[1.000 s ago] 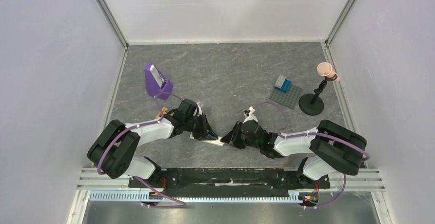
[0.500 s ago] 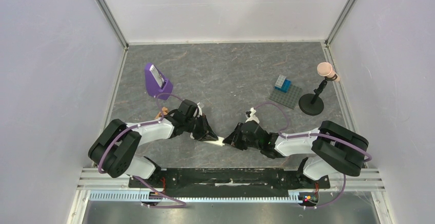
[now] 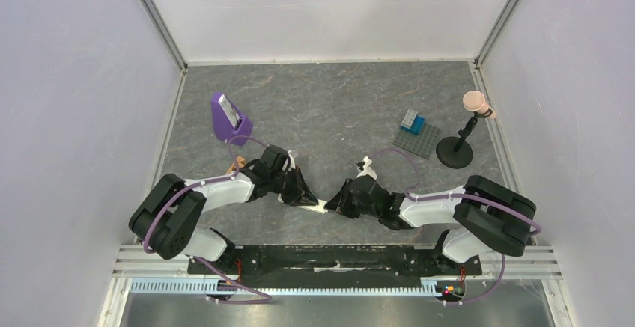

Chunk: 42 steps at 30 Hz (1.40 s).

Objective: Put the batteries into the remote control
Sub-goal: Load the battery cover into the remote control.

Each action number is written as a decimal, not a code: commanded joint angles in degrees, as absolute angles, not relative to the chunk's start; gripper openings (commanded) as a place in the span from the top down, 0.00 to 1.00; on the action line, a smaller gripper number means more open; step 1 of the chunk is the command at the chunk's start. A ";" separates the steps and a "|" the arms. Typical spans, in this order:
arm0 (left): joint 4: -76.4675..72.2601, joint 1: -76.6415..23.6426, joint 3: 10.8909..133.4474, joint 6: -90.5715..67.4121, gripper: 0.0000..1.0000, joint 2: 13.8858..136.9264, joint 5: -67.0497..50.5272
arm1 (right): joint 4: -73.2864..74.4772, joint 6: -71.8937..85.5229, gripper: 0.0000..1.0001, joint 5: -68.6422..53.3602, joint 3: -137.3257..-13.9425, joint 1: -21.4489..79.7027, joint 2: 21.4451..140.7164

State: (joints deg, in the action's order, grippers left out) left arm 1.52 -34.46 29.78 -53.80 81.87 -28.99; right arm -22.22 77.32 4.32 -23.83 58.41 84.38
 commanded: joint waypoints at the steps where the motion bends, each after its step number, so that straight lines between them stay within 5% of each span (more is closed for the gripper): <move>1: 7.48 -34.54 30.16 -49.49 0.82 82.74 -24.09 | -16.60 75.27 0.81 5.71 -26.00 59.56 87.17; 19: 14.92 -34.39 38.19 -47.54 0.79 79.19 -21.30 | -12.40 76.12 0.84 6.67 -28.65 60.75 91.78; 27: 28.75 -34.23 45.11 -40.96 0.70 74.64 -6.46 | -8.39 74.29 0.80 9.21 -30.91 61.16 92.23; 33: 33.44 -34.34 42.33 -41.39 0.63 69.95 4.87 | -6.23 73.59 0.78 9.93 -32.58 61.91 93.55; 42: 32.37 -34.37 36.18 -46.84 0.61 70.86 6.38 | -4.31 73.03 0.75 10.70 -34.36 62.83 95.06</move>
